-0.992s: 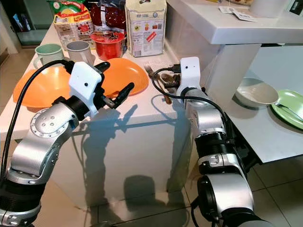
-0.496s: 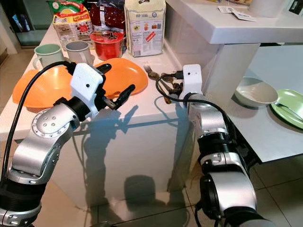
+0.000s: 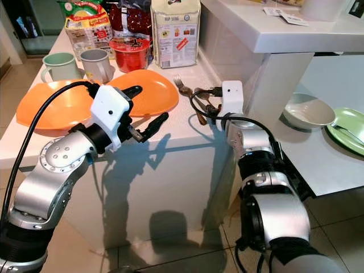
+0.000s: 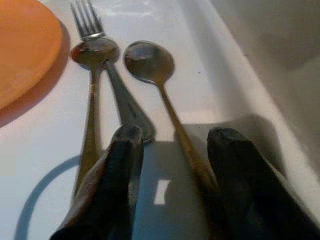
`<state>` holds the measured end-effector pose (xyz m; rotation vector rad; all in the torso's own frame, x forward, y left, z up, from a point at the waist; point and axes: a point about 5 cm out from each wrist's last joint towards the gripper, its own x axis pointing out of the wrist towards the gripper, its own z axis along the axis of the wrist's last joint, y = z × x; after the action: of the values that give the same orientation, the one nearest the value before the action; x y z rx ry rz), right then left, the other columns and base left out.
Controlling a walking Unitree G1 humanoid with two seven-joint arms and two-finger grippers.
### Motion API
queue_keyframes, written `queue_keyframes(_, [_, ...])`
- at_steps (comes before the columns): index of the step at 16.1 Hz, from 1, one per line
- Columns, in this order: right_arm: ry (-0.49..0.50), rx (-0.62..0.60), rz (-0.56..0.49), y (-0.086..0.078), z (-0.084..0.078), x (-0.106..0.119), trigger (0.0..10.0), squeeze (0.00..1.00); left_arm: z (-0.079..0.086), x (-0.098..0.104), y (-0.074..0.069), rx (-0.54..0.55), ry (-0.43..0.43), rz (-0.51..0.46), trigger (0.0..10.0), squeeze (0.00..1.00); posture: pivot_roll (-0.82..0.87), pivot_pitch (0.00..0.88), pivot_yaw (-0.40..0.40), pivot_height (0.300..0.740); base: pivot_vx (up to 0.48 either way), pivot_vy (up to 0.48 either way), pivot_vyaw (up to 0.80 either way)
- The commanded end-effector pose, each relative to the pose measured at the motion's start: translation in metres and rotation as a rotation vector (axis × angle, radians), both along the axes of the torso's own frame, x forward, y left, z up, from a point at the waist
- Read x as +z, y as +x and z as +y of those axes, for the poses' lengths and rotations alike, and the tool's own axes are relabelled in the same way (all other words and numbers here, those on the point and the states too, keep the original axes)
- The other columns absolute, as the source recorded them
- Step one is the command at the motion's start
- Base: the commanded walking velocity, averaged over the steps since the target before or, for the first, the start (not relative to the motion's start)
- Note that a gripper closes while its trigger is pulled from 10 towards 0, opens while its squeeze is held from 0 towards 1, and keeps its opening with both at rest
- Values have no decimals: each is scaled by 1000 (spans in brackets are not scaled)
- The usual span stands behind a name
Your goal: Setting the table
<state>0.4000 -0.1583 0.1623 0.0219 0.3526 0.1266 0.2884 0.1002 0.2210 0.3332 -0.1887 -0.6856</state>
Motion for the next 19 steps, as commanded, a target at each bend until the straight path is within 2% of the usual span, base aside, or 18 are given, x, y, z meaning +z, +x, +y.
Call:
queue_keyframes(1, [-1,-17,-33,4,-5,10,10000,1000,-2,0,-3,-21,4,4,10000,0,54,0,-29,740,0,0,0])
queue_keyframes(4, [-47,-8,-25,6,-10,10,10000,1000,0,0,-3,-17,12,6,10000,0,65,0,-28,740,0,0,0])
queue_keyframes(5, [-58,8,1,5,-11,6,10000,867,1,0,-3,-17,13,6,10000,0,64,0,-26,740,0,0,0])
queue_keyframes(6, [-65,26,27,4,-11,3,10000,0,1,0,-3,-18,14,7,10000,0,60,0,-26,740,0,0,0])
queue_keyframes(7, [-86,57,84,1,-12,-6,10000,0,2,1,-3,-18,18,5,10000,0,55,0,-30,740,0,0,0])
queue_keyframes(8, [-85,53,98,0,-13,-9,10000,0,2,1,-3,-17,17,4,10000,0,55,0,-32,740,0,0,0])
queue_keyframes(10, [-19,52,127,-1,-10,-11,10000,0,1,2,-3,-12,15,1,10000,0,57,0,-31,740,0,0,0])
queue_keyframes(14, [53,76,139,0,0,-11,10000,0,2,2,-2,-18,21,2,10000,0,55,0,-19,740,0,0,0])
queue_keyframes(17, [60,64,146,0,0,-10,10000,0,1,3,-1,-20,22,1,10000,0,53,0,-19,740,0,0,0])
queue_keyframes(19, [23,35,178,-2,-6,-15,10000,0,1,2,-2,-21,20,1,10000,0,54,0,-22,740,0,0,0])
